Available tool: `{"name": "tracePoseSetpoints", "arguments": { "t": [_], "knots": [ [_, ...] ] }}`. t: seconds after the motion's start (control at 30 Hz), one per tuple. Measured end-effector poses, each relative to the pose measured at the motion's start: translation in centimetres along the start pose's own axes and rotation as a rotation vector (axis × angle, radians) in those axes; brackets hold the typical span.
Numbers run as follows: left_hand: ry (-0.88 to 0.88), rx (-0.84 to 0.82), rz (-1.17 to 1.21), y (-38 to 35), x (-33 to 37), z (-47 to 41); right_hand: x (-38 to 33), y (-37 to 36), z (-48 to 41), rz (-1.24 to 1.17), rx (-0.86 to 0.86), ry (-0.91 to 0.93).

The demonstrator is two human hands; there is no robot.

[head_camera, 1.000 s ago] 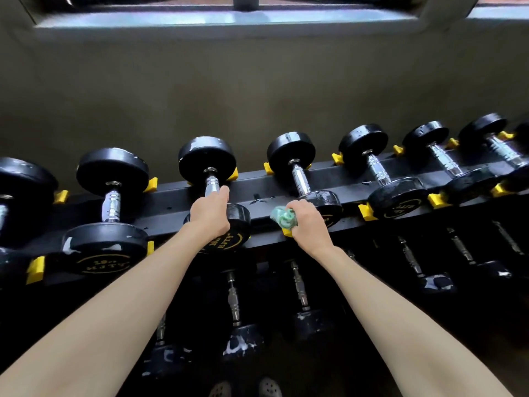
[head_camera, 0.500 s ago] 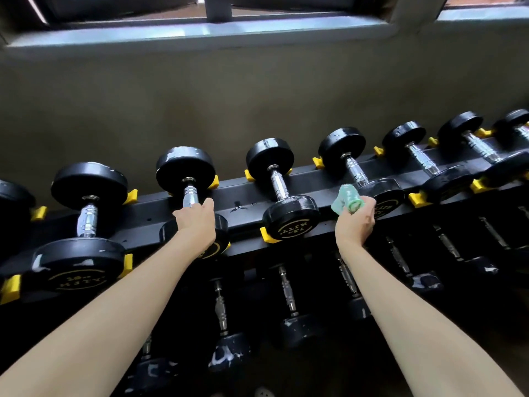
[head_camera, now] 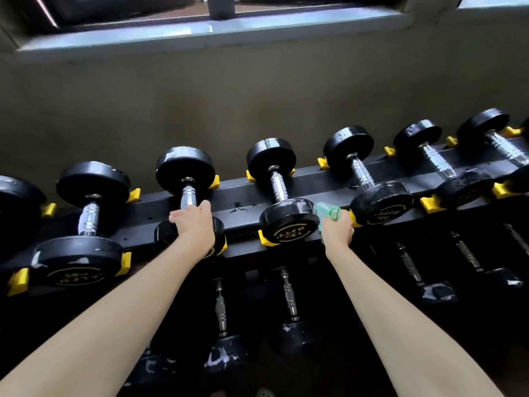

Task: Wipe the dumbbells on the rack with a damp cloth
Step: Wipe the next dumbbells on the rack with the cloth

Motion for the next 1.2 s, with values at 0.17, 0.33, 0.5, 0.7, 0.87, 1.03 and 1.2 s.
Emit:
{"name": "tracePoseSetpoints", "arguments": {
  "t": [0.17,0.33,0.5,0.7,0.87,1.03,1.2],
  "knots": [
    [0.008,-0.005,0.012,-0.1,0.0,0.0,-1.7,0.7,1.6,0.019,0.057,0.111],
    [-0.019,0.009,0.0,0.1,-0.4,0.4,-4.4,-0.1,4.2,-0.085,-0.015,0.169],
    [-0.212,-0.078,0.121,1.2,-2.5,0.1,-7.5,-4.9,7.1,-0.299,-0.313,0.165],
    [-0.154,-0.181,0.82,2.3,-8.2,-3.8,-10.6,-12.0,9.9,-0.293,-0.626,0.242],
    [-0.073,-0.219,1.46,1.5,-10.8,-7.9,-12.8,-17.0,11.2,-0.358,-0.886,0.144],
    [-0.266,-0.491,1.612,0.2,-12.4,-10.4,-15.2,-21.4,10.9,-0.582,-1.011,-0.033],
    [-0.115,-0.392,1.876,-1.0,-13.5,-13.1,-15.2,-23.4,10.1,-0.672,-1.106,-0.091]
  ]
}}
Point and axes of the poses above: each hand's wrist, its own z-axis away from the middle knuckle, its own y-axis out of the back of the hand, x = y × z, the point moved 4 cm from there along -z, towards the middle knuckle, and after that the axes turned 1 degree about x, right-handed, at the moved point
